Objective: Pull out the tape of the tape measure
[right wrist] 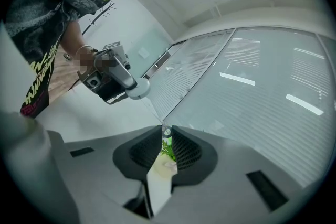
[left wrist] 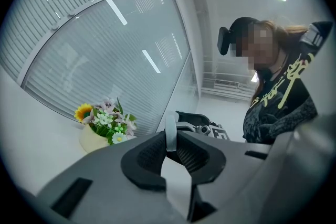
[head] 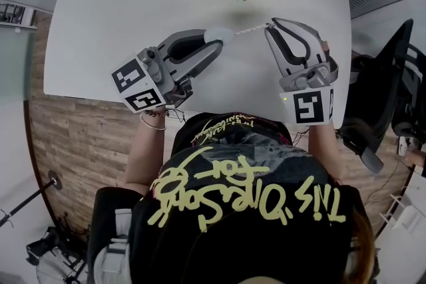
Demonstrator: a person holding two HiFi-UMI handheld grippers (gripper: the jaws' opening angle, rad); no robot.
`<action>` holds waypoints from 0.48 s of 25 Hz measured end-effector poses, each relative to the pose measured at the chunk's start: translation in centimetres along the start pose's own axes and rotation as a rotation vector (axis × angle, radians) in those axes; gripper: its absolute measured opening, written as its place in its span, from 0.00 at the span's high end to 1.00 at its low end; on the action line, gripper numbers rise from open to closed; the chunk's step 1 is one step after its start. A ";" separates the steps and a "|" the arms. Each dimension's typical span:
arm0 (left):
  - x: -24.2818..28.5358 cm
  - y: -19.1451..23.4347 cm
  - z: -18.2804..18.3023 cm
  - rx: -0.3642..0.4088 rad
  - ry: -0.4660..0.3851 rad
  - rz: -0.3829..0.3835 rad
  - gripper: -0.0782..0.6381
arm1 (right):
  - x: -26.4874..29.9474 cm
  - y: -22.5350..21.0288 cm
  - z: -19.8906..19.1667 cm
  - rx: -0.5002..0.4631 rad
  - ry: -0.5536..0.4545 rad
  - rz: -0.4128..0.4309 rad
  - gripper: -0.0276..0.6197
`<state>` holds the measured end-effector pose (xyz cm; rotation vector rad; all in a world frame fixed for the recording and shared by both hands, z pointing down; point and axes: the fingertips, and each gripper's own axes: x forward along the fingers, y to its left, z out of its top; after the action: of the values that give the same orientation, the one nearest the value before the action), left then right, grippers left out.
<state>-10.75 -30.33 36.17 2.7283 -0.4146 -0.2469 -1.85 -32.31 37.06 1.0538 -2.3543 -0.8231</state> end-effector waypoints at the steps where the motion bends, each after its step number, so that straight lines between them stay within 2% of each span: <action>1: 0.1 0.0 0.0 0.000 0.003 -0.003 0.81 | 0.0 0.1 0.1 -0.002 -0.001 0.003 0.86; 12: 1.2 0.3 0.1 -0.016 0.000 -0.033 0.81 | 0.4 1.2 1.0 -0.014 -0.011 0.029 0.86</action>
<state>-9.72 -31.01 36.07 2.7209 -0.3658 -0.2584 -3.33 -31.63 37.20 1.0100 -2.3637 -0.8364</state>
